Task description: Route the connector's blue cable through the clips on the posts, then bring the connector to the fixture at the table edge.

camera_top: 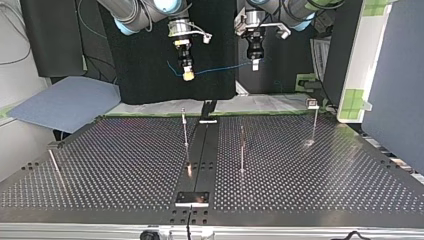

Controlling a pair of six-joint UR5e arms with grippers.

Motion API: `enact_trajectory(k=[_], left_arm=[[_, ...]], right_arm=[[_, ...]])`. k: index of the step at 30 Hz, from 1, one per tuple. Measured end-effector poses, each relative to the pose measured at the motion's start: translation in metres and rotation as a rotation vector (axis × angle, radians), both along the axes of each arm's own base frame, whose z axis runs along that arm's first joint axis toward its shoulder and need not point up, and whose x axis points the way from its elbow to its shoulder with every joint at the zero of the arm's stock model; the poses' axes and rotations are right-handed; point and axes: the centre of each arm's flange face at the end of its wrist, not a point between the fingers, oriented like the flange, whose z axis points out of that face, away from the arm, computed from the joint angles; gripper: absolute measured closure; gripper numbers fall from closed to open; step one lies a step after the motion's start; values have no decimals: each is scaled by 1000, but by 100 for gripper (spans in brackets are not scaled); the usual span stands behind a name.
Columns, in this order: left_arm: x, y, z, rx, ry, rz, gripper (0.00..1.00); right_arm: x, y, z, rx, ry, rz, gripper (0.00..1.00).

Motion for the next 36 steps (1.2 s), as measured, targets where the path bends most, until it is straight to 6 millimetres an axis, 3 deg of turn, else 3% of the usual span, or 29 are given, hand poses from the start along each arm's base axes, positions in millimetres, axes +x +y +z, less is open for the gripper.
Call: enact_trajectory(k=[20,29,36], left_arm=[[0,0,0,0,0,0,100],[-11,5,-22,38,60,-27,100],[-12,5,-25,44,70,-29,100]], right_arm=[[0,0,0,0,0,0,99],[0,0,1,0,0,0,99],[0,0,1,0,0,0,99]])
